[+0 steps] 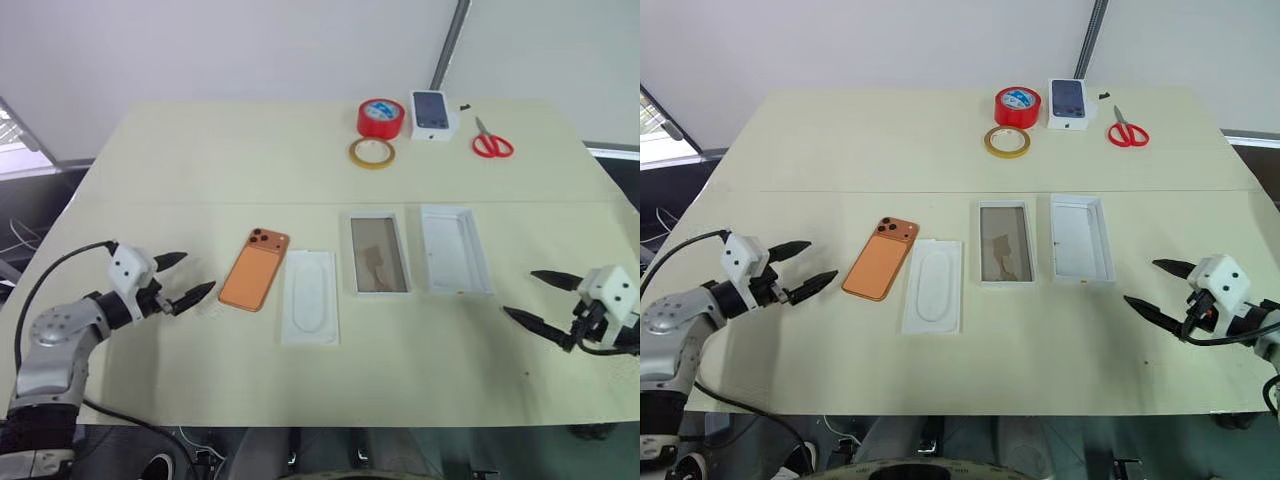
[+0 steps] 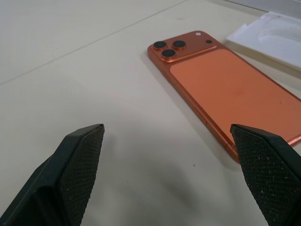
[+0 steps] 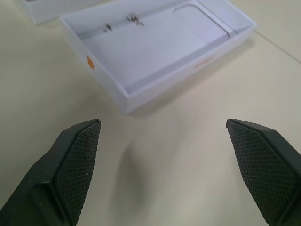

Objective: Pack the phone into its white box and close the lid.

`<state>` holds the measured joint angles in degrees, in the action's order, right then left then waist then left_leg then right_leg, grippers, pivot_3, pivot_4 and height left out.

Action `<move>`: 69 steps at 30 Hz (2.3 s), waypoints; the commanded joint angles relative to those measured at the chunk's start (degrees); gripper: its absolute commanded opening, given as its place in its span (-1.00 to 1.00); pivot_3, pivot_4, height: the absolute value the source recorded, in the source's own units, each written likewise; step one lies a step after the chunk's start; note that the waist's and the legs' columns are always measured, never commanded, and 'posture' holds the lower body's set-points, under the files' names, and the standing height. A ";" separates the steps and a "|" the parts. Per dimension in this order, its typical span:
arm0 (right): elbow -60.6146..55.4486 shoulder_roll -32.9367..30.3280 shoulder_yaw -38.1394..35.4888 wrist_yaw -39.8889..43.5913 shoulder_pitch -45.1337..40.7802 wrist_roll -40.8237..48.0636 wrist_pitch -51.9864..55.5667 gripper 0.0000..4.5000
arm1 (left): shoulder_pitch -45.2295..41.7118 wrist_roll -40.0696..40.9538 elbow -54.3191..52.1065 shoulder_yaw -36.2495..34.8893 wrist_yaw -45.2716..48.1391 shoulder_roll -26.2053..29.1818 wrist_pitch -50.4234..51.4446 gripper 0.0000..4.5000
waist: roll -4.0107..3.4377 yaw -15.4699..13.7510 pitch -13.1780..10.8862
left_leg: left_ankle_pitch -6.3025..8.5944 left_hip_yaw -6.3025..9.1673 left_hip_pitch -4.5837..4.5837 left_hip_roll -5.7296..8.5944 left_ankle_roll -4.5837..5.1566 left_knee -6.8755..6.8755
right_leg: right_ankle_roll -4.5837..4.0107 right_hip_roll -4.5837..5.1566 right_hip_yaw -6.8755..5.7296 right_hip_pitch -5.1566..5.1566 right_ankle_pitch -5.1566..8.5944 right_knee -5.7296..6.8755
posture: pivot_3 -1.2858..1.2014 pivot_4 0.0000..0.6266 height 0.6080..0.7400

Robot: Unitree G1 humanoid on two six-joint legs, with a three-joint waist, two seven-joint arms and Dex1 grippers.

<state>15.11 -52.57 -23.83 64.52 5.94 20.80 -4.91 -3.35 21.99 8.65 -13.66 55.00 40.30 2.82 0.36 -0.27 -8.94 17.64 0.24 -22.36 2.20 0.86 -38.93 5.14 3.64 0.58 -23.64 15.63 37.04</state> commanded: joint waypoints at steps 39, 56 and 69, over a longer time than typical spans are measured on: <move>-19.77 0.94 8.01 1.55 -5.57 3.19 7.86 0.99 | -3.08 35.54 -22.32 1.73 -3.94 5.06 64.09 1.00 | -0.21 0.04 -0.09 | 0.00 0.01 0.01 0.00 0.01 -0.01 | 0.02 0.00 0.00 0.01 -0.01 0.05 | 0.03 -0.52 1.00; -30.68 5.74 20.25 -1.20 -11.03 1.20 13.21 0.99 | -10.74 39.71 -14.64 3.19 -17.35 -9.27 77.47 1.00 | -0.17 -0.47 -0.09 | 0.00 0.02 0.00 0.04 0.00 -0.08 | 0.03 -0.01 -0.01 0.02 -0.01 0.03 | 0.03 -0.52 1.00; -30.25 7.35 21.34 -2.21 -12.76 0.00 13.13 1.00 | -9.89 32.88 -15.23 10.85 -18.88 -12.12 73.23 0.62 | -0.48 -0.49 0.12 | 0.01 0.03 0.07 0.06 0.00 -0.08 | 0.02 0.00 -0.01 0.15 -0.01 -0.06 | 0.03 -0.52 1.00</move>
<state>-14.69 -45.85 -2.30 62.72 -5.91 20.84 9.13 -14.23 56.75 -7.69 -5.67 37.79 28.79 75.08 -0.12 -0.75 -8.82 17.65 0.27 -22.28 2.26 0.86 -39.01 5.16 3.64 0.57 -23.49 15.62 36.99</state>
